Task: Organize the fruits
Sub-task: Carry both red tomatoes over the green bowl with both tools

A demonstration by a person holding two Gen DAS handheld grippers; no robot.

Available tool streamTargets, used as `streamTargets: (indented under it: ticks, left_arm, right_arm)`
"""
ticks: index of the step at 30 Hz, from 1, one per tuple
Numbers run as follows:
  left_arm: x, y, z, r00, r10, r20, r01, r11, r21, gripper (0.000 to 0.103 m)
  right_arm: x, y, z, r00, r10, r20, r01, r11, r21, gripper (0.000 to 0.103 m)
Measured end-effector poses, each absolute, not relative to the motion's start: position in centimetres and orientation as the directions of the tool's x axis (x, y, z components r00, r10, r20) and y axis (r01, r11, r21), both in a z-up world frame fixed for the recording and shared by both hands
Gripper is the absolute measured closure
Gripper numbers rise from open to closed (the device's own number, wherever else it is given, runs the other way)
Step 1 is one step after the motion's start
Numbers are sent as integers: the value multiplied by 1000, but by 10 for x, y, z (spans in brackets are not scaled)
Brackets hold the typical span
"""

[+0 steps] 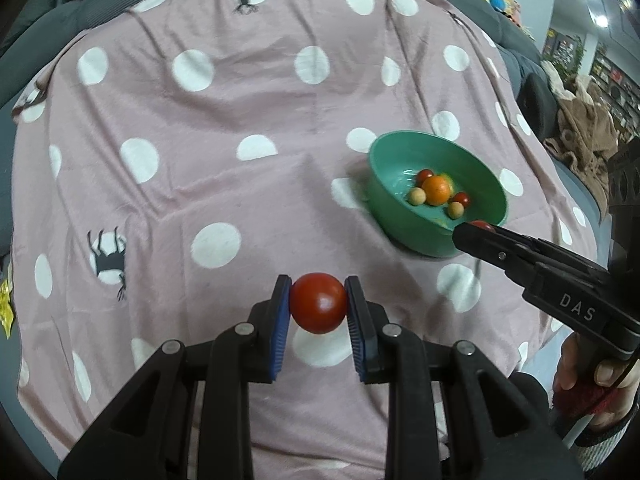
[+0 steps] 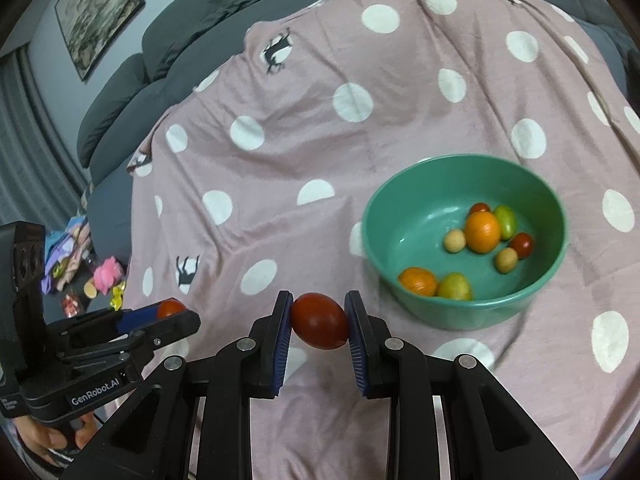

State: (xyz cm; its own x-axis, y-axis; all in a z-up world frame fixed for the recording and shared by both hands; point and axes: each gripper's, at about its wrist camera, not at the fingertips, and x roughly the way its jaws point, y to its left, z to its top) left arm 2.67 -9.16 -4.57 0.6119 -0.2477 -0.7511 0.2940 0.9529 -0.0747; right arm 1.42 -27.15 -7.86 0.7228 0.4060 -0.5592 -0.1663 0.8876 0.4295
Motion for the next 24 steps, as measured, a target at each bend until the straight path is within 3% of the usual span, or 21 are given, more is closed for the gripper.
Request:
streamTargets:
  ticks: [24]
  left_arm:
    - [71, -186, -51, 567, -298, -768, 442, 897, -21, 76]
  right_arm:
    - [28, -340, -90, 776, 331, -537, -49, 880, 472, 74]
